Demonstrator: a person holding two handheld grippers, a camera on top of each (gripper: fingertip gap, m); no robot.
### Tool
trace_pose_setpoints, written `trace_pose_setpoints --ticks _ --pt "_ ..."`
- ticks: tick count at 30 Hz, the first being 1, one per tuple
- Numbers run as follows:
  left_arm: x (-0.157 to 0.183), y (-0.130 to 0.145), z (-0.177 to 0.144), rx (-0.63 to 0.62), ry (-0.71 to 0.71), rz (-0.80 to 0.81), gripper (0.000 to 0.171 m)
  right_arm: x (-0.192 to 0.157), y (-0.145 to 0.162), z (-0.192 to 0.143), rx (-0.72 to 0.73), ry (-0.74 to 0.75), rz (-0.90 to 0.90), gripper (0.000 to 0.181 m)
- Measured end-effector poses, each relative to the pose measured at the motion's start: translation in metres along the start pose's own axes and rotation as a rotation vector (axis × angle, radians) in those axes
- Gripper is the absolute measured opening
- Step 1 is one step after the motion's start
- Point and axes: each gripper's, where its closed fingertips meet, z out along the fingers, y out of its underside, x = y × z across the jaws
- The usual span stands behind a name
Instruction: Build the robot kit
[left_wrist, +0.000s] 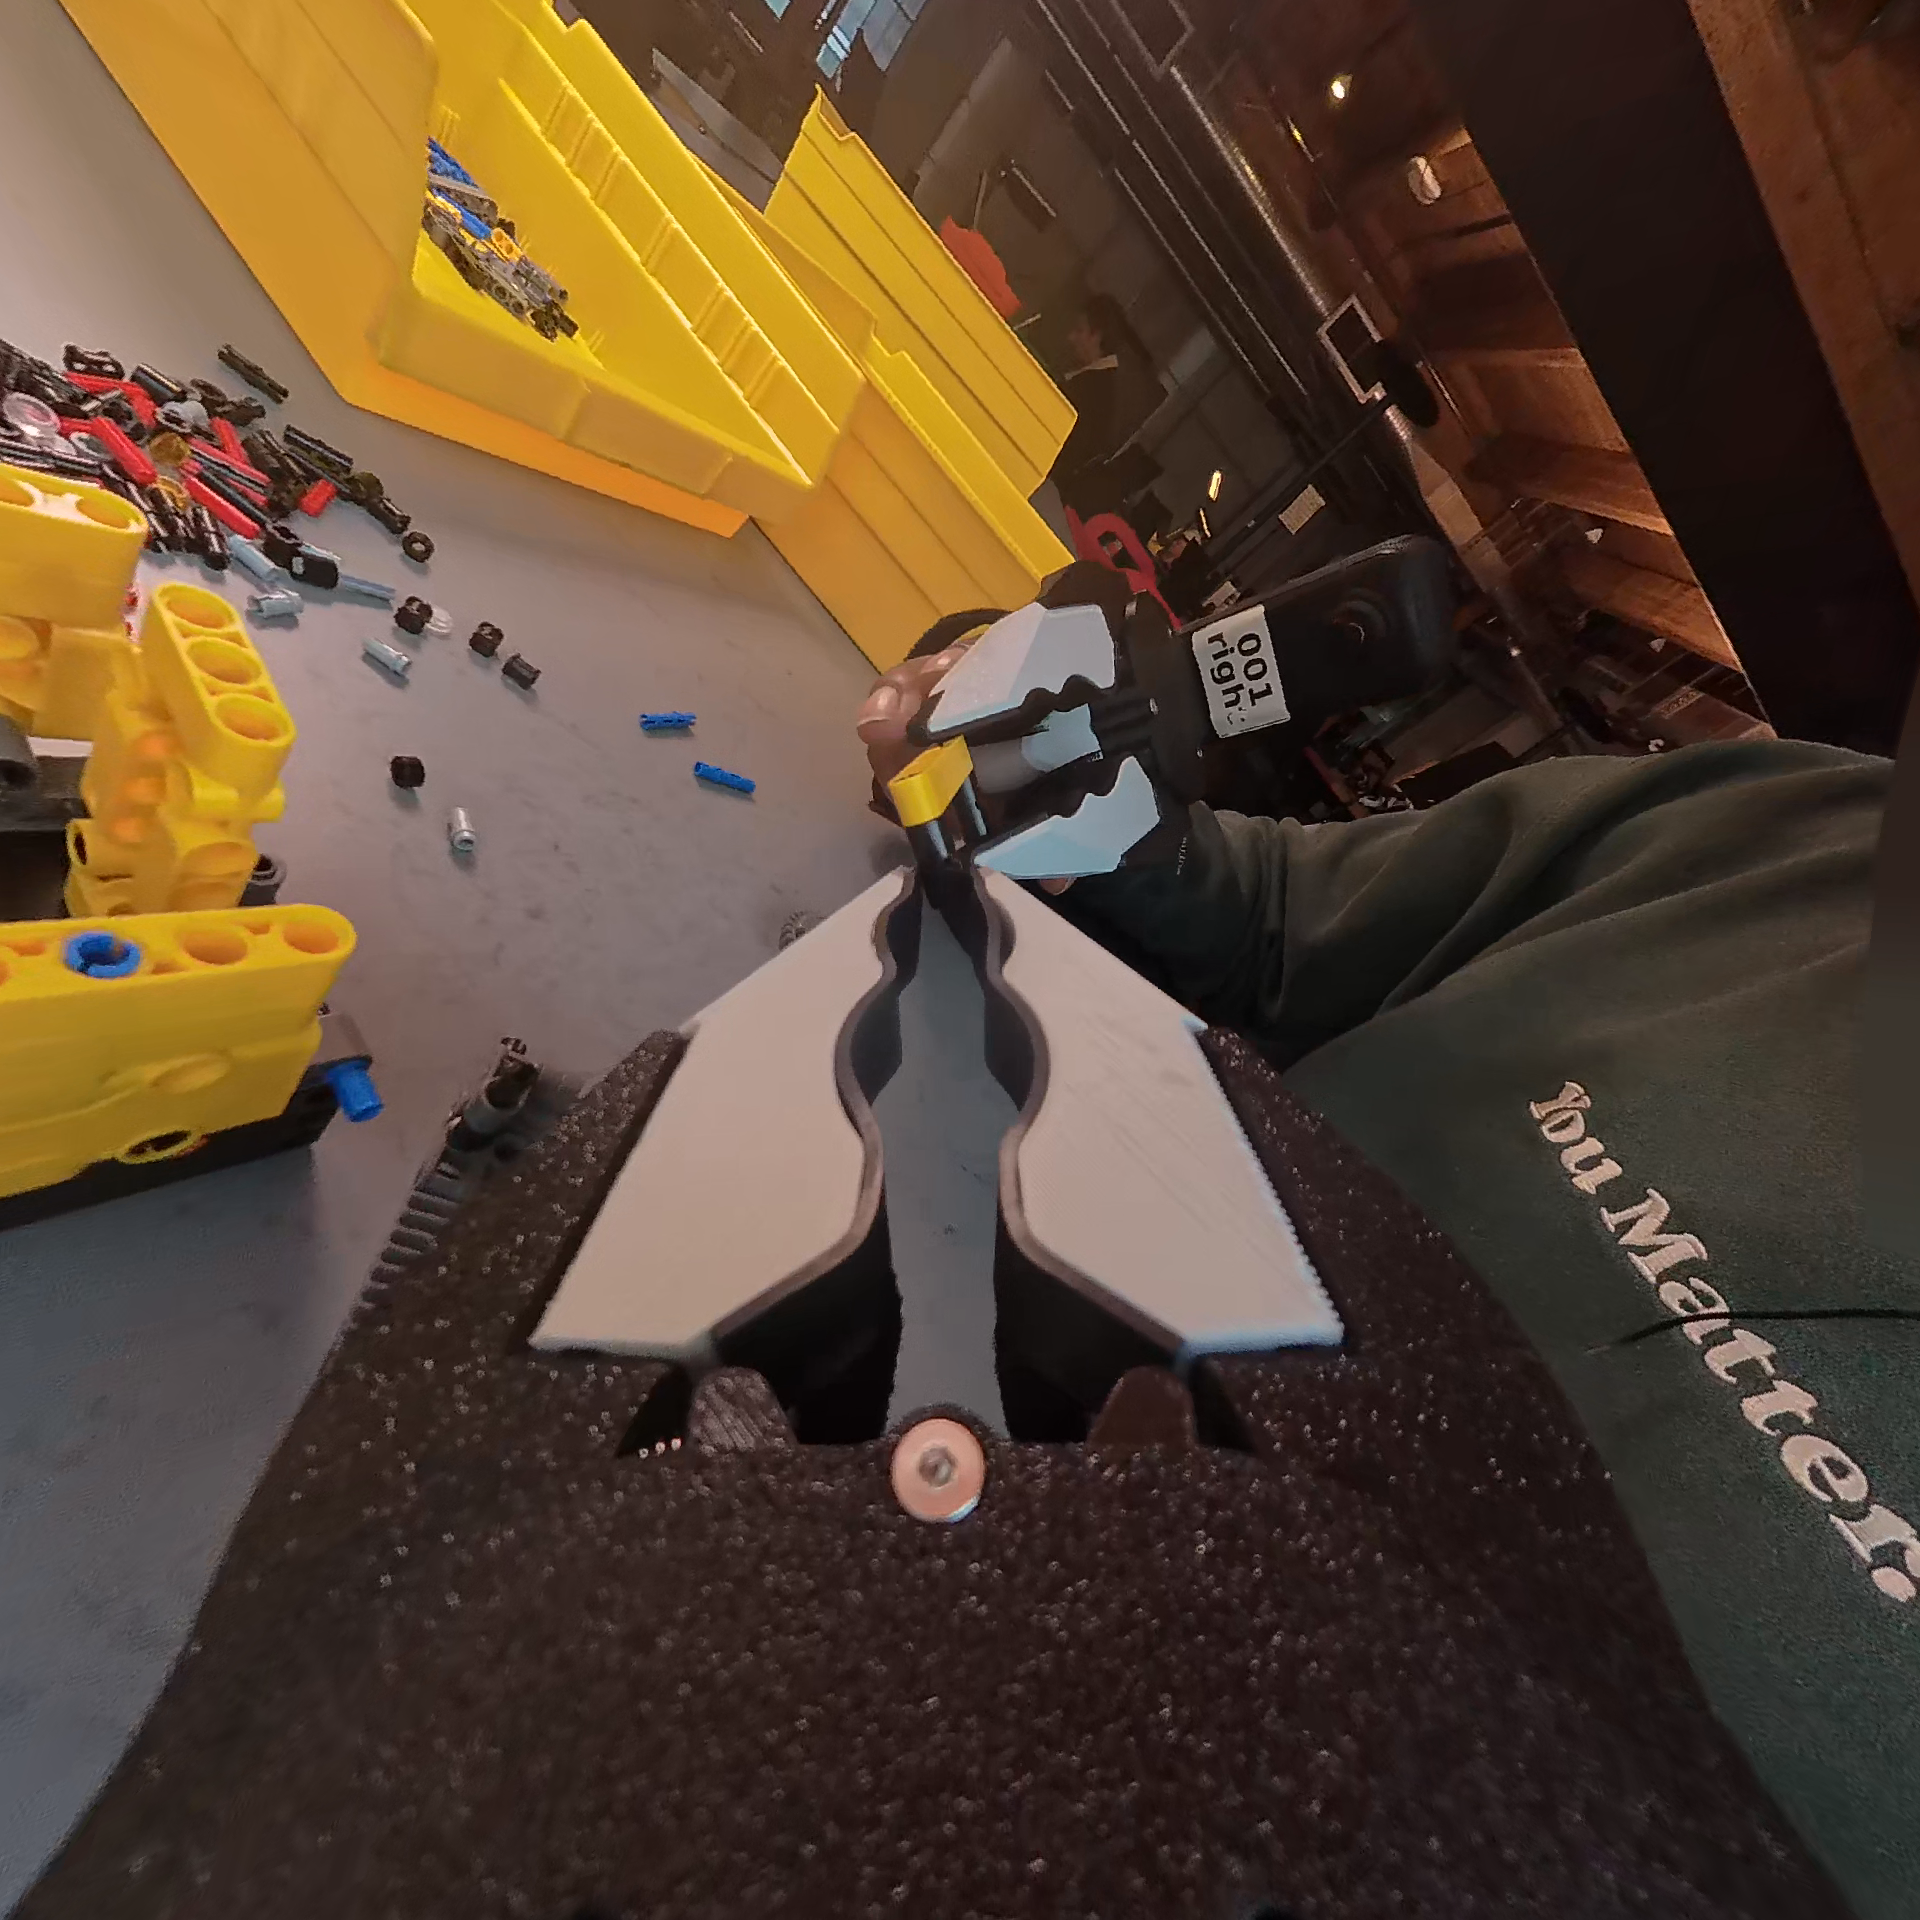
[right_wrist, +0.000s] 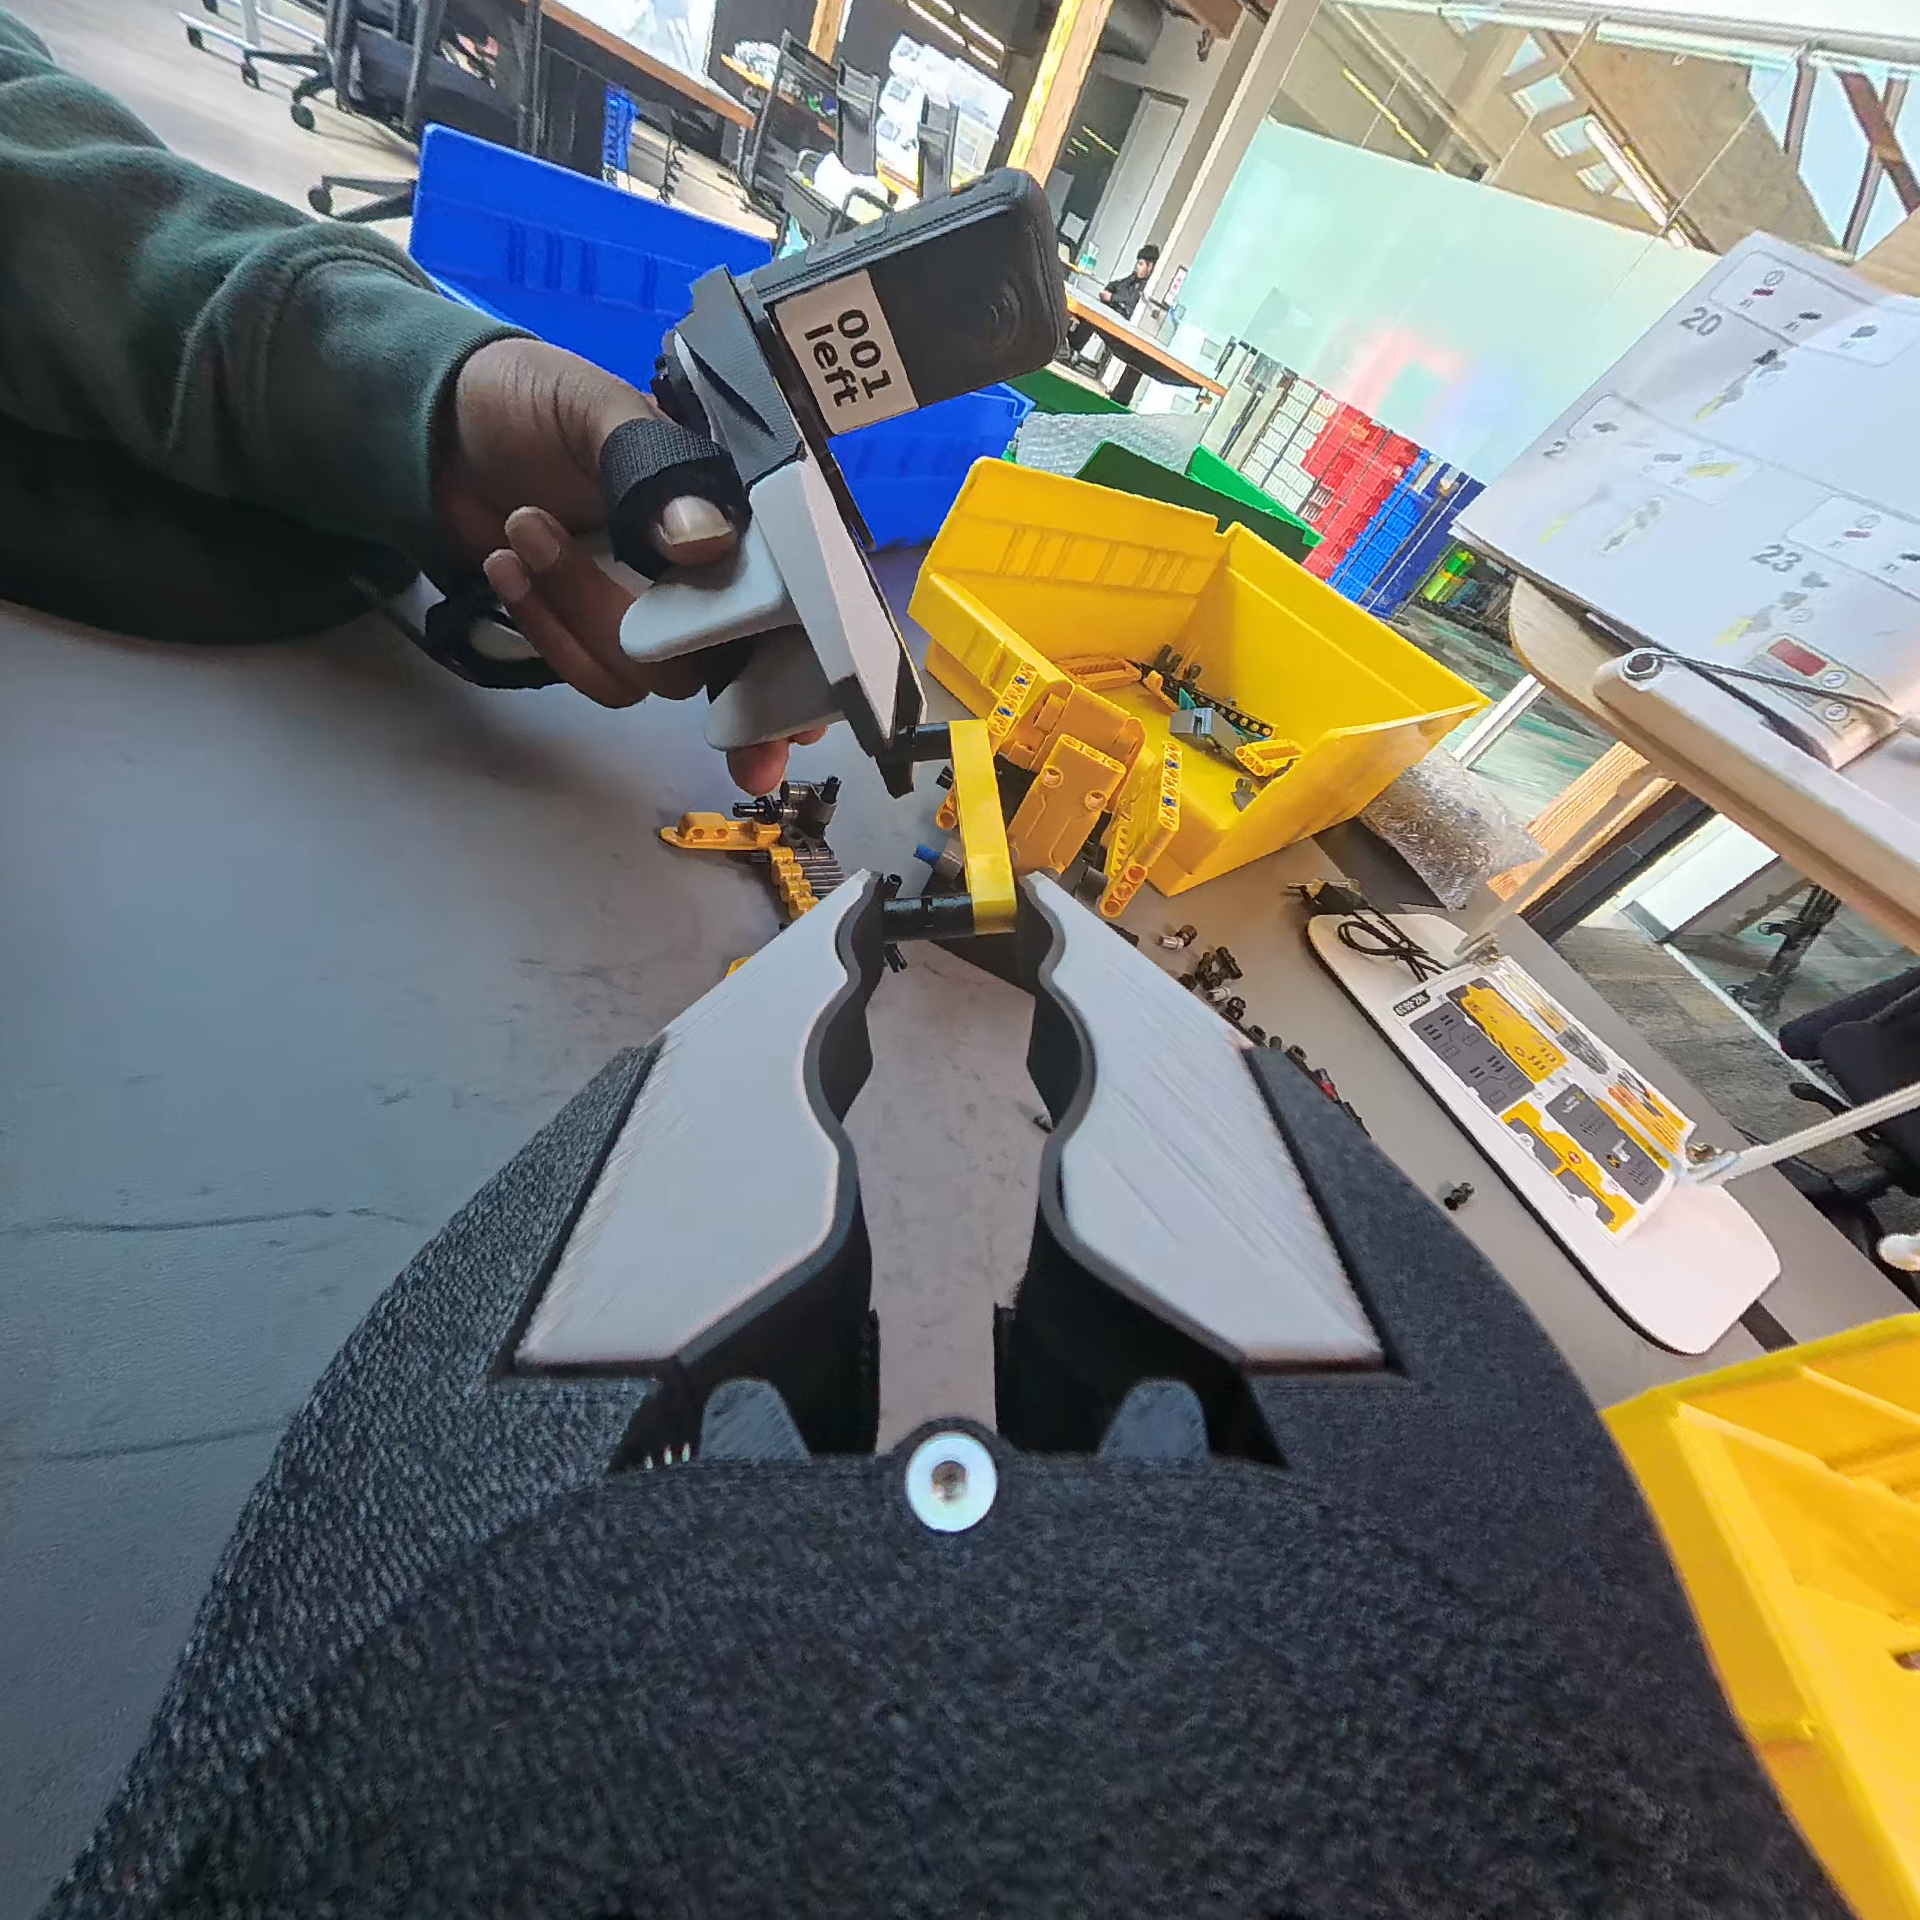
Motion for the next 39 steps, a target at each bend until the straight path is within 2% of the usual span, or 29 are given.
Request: trace_pose_setpoints --ticks 2,4,7,10,14,18,21,22,26,30,33,35,36,37,39 --pt "0.001 0.000 0.000 -0.001 0.000 0.016 0.008 0.000 0.000 0.000 0.005 -0.008 0.023 0.024" --pt "0.001 0.000 -0.001 -0.014 -0.031 0.103 0.009 0.001 0.000 0.000 0.010 -0.013 0.051 0.024" --pt "-0.011 0.000 -0.005 -0.060 -0.172 0.329 0.029 0.004 0.000 -0.002 0.019 -0.026 0.116 0.024" --pt "-0.013 0.001 -0.008 -0.093 -0.243 0.536 0.040 0.004 -0.002 -0.003 0.034 -0.049 0.166 0.024" --pt "-0.004 0.003 -0.007 -0.099 -0.220 0.653 0.047 -0.008 -0.003 -0.002 0.033 -0.104 0.146 0.024" --pt "0.001 0.009 -0.005 -0.128 -0.217 0.759 0.043 -0.022 -0.006 -0.002 0.044 -0.170 0.129 0.024" --pt "0.006 0.015 -0.003 -0.153 -0.205 0.819 0.025 -0.022 -0.007 -0.003 0.047 -0.176 0.135 0.024" --pt "0.005 0.017 -0.002 -0.168 -0.213 0.832 0.025 -0.023 -0.006 -0.004 0.048 -0.185 0.141 0.024" --pt "0.007 0.015 -0.002 -0.166 -0.203 0.795 0.024 -0.024 -0.006 -0.005 0.050 -0.198 0.155 0.024" --pt "0.000 0.014 -0.002 -0.155 -0.201 0.690 0.025 -0.020 -0.003 -0.004 0.046 -0.179 0.175 0.027" --pt "-0.010 0.012 -0.004 -0.149 -0.198 0.536 0.025 -0.015 0.001 -0.002 0.026 -0.162 0.205 0.042" --pt "-0.017 0.011 -0.006 -0.139 -0.195 0.418 0.025 -0.012 0.008 0.000 -0.010 -0.138 0.185 0.059" --pt "-0.020 0.011 -0.007 -0.136 -0.189 0.361 0.025 -0.012 0.012 0.001 -0.031 -0.124 0.154 0.062" --pt "-0.023 0.010 -0.007 -0.129 -0.185 0.307 0.025 -0.012 0.015 0.002 -0.052 -0.106 0.107 0.059" --pt "-0.024 0.012 -0.008 -0.129 -0.152 0.209 0.025 -0.013 0.020 0.003 -0.079 -0.063 -0.027 0.041"
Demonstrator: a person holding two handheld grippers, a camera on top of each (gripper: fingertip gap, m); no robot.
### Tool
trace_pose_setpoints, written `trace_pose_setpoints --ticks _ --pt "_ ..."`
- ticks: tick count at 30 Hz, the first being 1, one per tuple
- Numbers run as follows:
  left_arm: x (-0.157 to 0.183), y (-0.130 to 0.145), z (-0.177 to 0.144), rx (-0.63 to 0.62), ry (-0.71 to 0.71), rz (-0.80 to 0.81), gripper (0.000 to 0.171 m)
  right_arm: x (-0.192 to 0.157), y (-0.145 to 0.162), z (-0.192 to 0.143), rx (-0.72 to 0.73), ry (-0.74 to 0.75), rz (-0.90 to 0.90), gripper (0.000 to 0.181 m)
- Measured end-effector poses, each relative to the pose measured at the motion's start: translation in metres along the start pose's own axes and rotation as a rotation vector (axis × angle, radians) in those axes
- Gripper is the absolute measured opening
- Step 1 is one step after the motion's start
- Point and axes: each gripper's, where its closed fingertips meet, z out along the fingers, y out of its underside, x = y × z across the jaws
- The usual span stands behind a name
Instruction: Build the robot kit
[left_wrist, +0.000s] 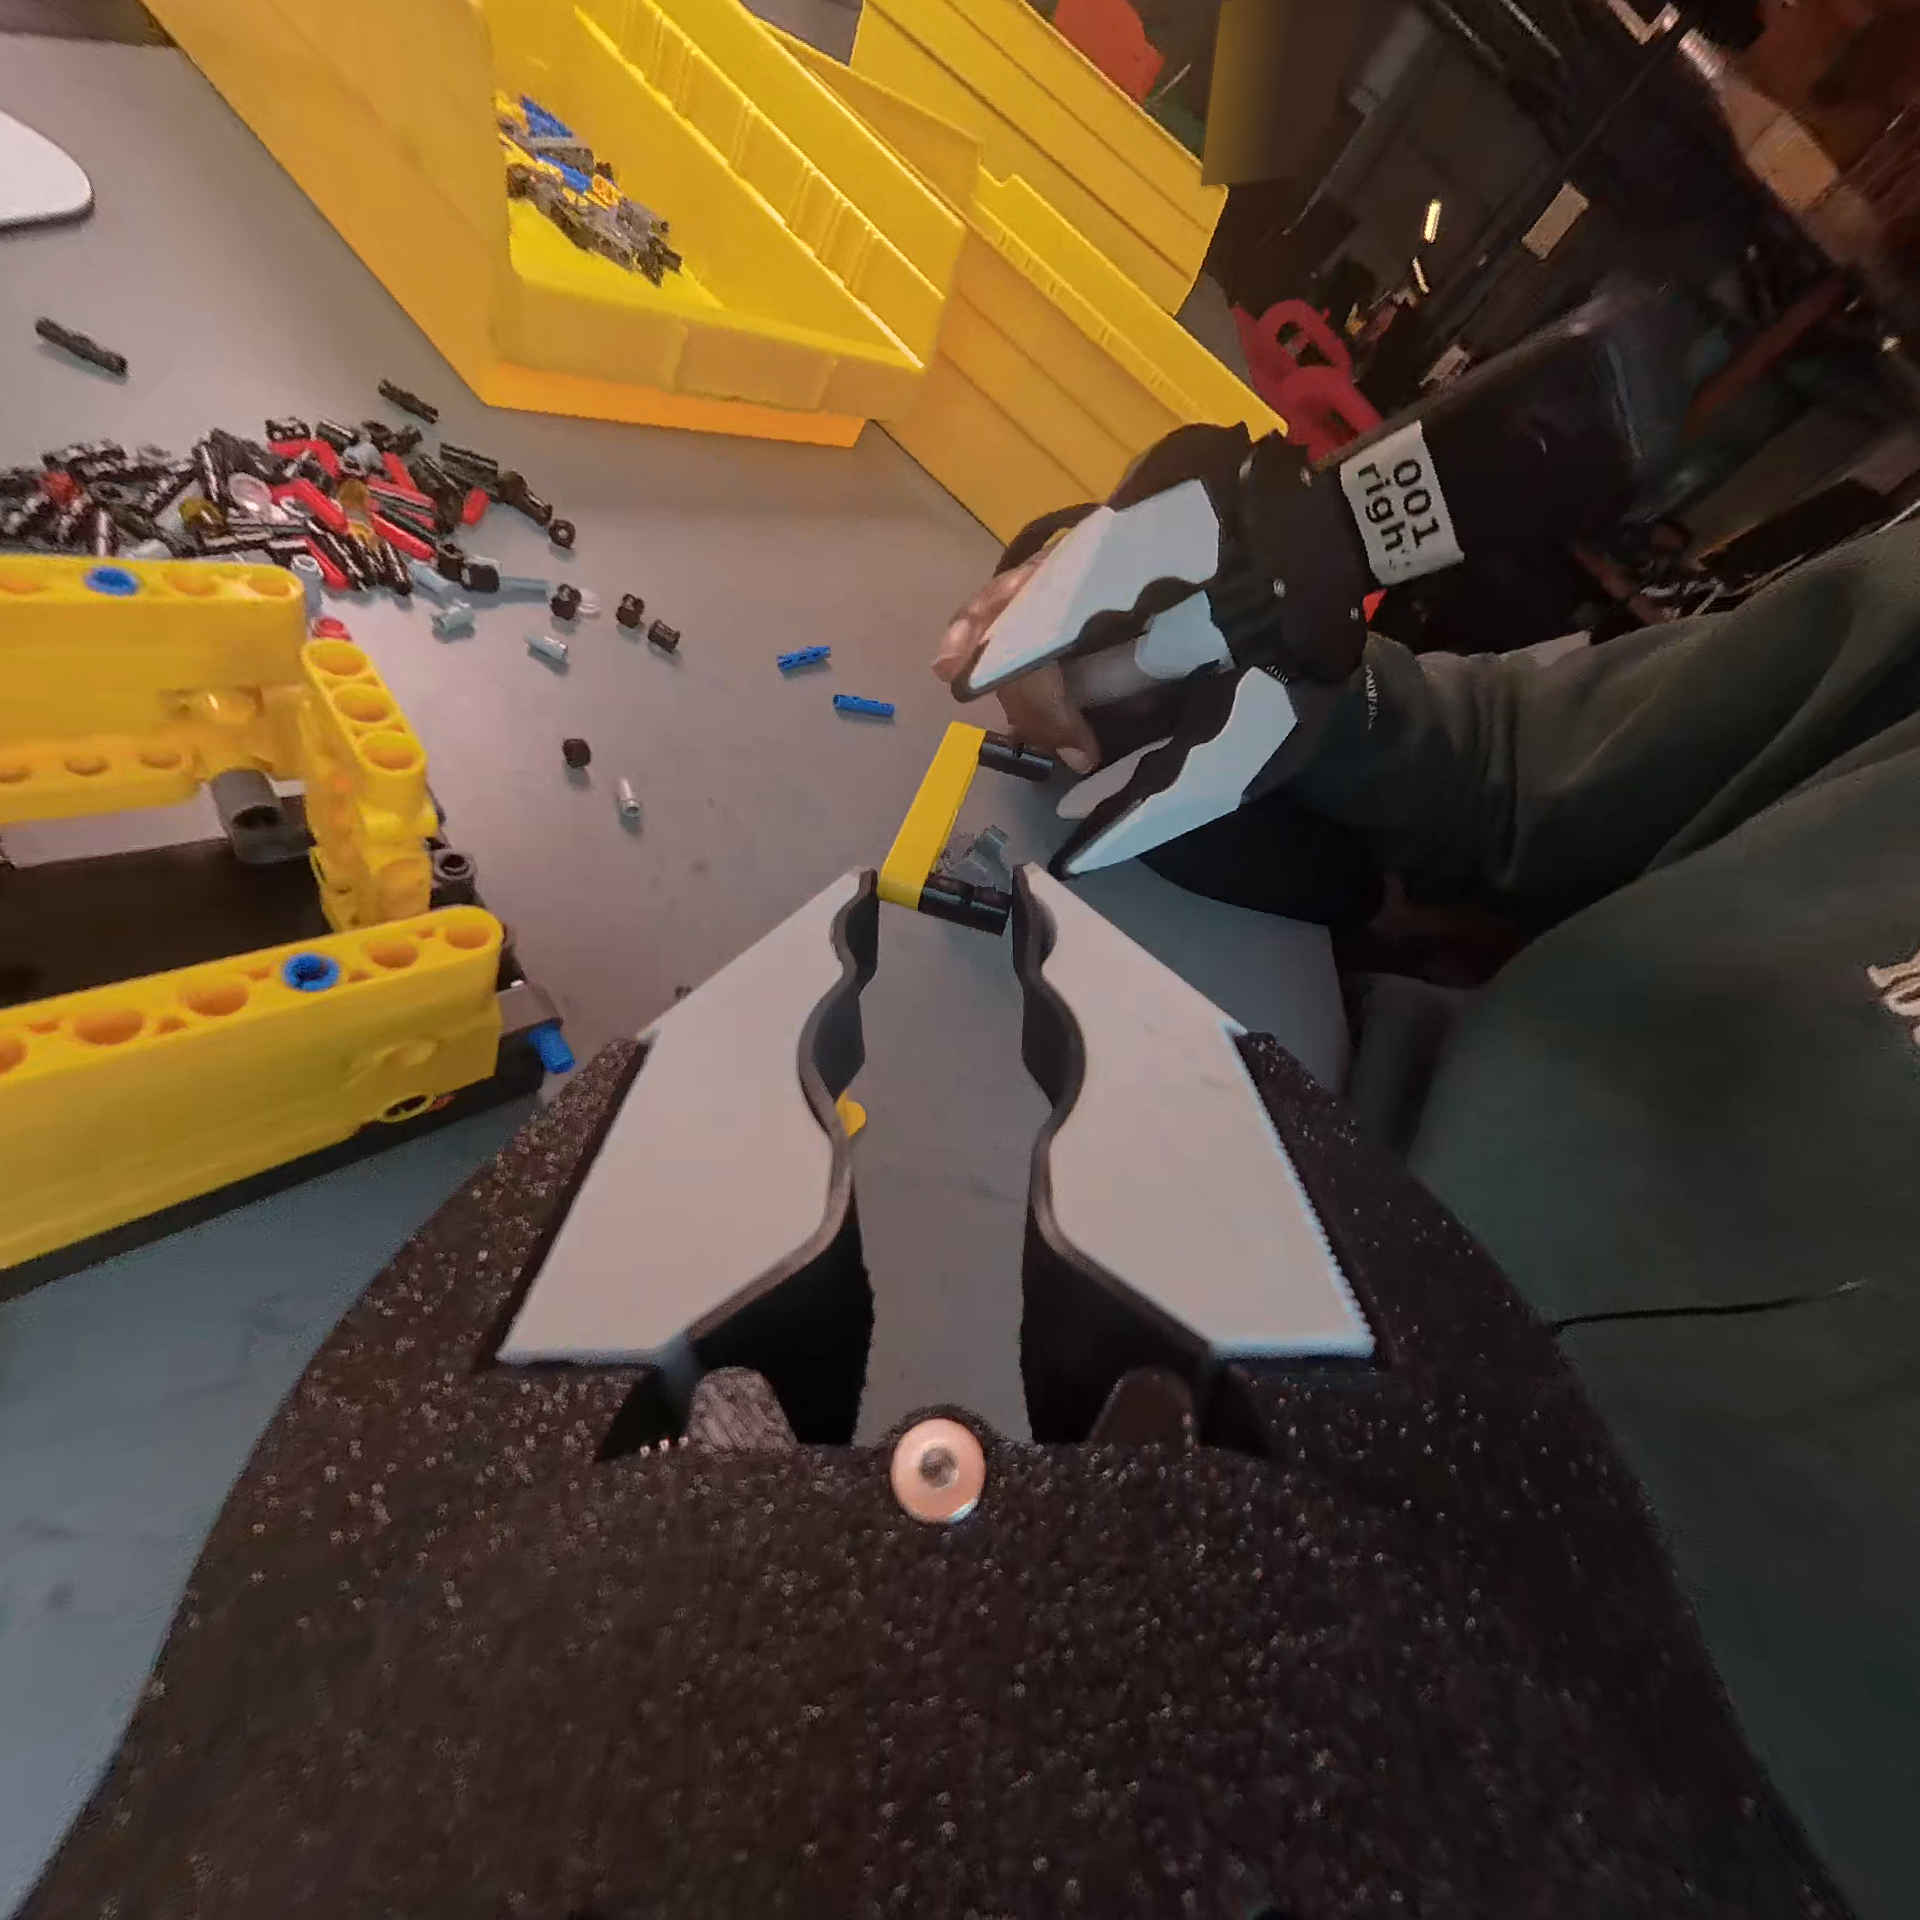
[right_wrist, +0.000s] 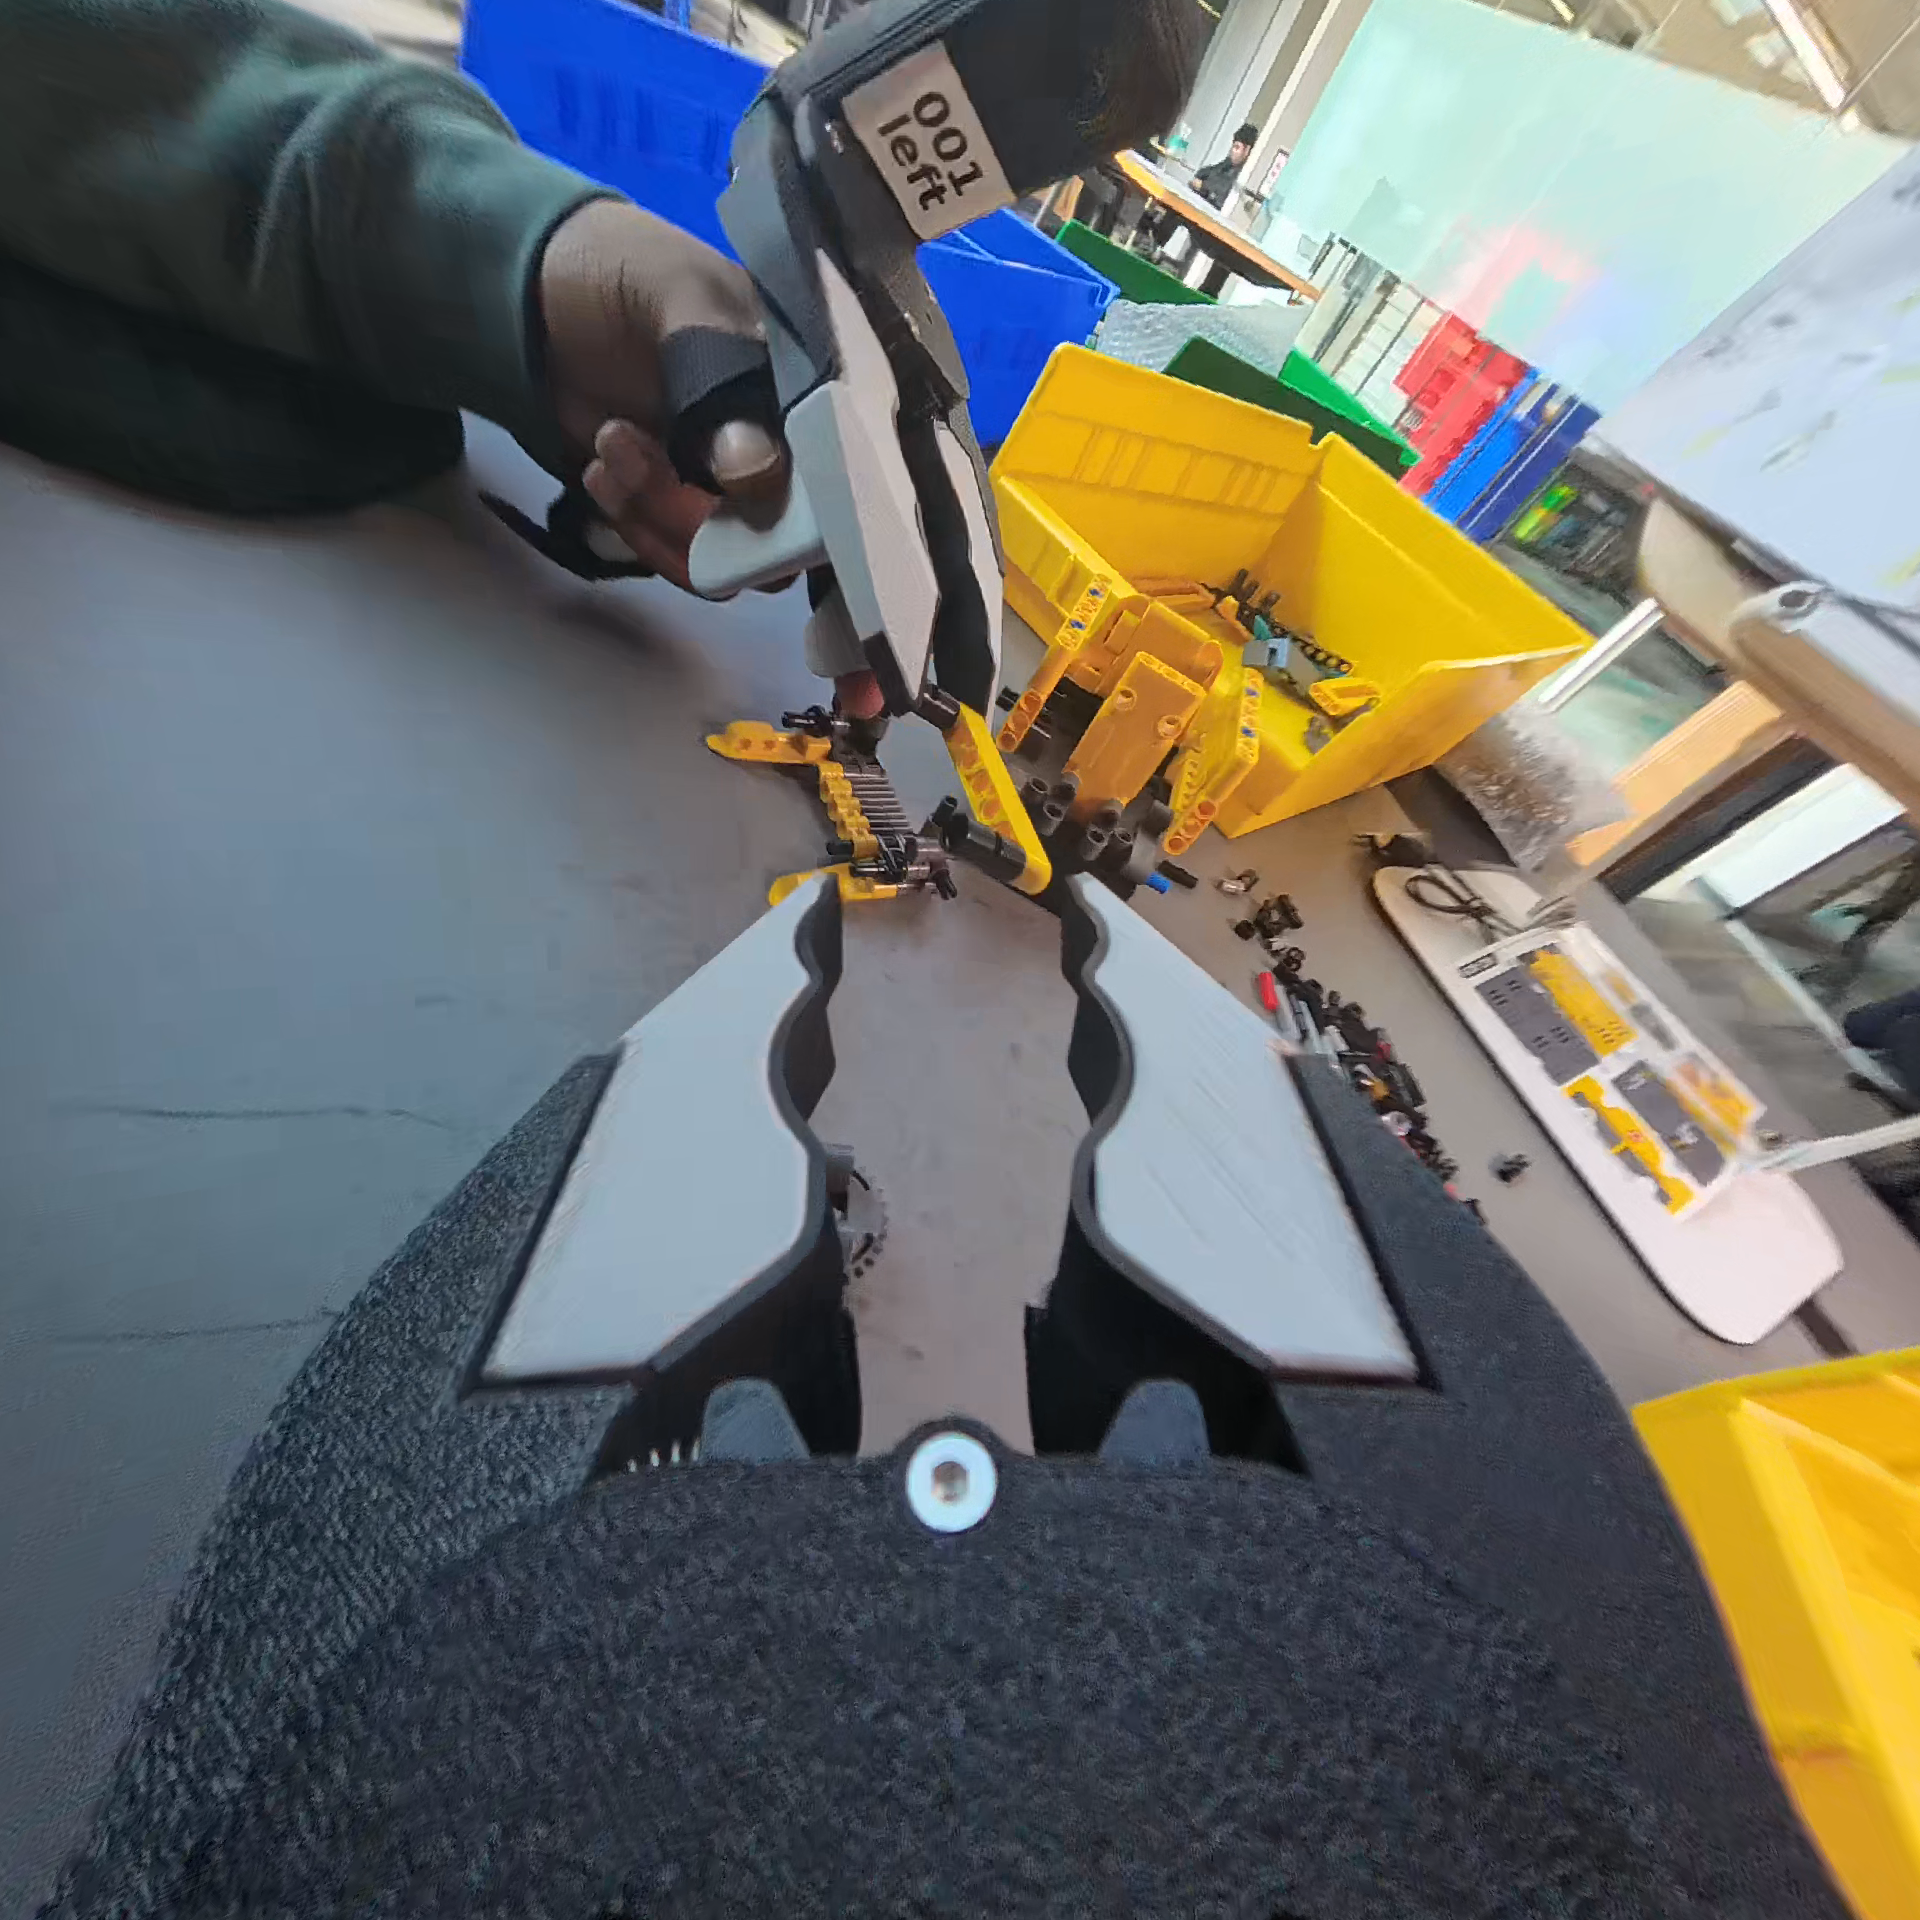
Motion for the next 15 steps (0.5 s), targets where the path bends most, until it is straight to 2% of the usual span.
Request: trace_pose_setpoints --ticks 2,6,10,15 --pt "0.000 0.002 0.001 -0.007 0.030 -0.073 0.024 0.000 0.004 0.002 -0.036 0.045 -0.114 0.032" --pt "0.003 0.011 0.006 -0.045 0.069 -0.172 0.024 -0.001 0.004 0.003 -0.049 0.079 -0.221 0.022" --pt "0.007 0.014 0.009 -0.057 0.093 -0.201 0.024 -0.005 0.003 0.003 -0.050 0.064 -0.251 0.010" --pt "0.008 0.014 0.008 -0.061 0.097 -0.172 0.025 -0.005 0.002 0.002 -0.049 0.059 -0.245 0.009"
